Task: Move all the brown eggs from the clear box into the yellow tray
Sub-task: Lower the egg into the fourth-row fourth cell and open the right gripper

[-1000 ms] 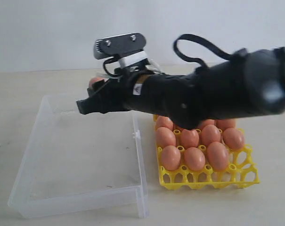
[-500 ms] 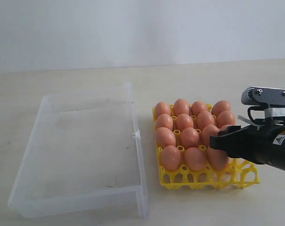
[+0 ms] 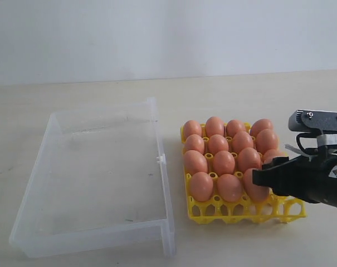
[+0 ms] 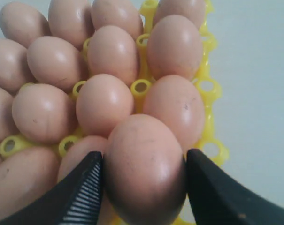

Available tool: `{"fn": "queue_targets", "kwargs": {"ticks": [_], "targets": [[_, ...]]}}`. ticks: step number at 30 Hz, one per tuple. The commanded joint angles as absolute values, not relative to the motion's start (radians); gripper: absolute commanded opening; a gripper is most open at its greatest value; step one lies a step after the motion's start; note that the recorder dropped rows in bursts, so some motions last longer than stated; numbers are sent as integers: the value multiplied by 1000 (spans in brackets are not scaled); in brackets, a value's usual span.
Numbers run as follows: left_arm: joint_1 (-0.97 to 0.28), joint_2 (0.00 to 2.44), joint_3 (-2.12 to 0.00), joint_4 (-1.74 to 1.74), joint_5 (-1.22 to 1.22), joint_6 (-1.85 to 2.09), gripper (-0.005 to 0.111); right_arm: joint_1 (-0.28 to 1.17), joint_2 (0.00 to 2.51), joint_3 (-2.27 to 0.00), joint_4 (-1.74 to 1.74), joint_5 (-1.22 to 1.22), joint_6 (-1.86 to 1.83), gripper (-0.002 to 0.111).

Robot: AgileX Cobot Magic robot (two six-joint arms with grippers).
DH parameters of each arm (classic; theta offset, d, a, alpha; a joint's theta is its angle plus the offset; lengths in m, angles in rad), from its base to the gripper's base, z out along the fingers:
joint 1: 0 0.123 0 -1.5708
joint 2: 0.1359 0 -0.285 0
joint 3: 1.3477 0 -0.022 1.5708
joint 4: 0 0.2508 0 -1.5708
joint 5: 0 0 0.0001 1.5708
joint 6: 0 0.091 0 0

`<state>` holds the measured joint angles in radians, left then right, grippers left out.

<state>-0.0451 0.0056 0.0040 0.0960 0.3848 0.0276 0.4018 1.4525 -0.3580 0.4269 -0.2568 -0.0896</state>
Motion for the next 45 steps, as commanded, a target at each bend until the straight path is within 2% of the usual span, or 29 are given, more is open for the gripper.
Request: {"fn": "queue_targets", "kwargs": {"ticks": [1,21,45], "targets": [[-50,0,0,95,379,23,0,399,1416,-297,449,-256,-105,0],[-50,0,0,95,379,23,0,399,1384,-234,474,-407,-101,0],[-50,0,0,95,379,23,0,399,1501,-298,468,-396,-97,0]]}}
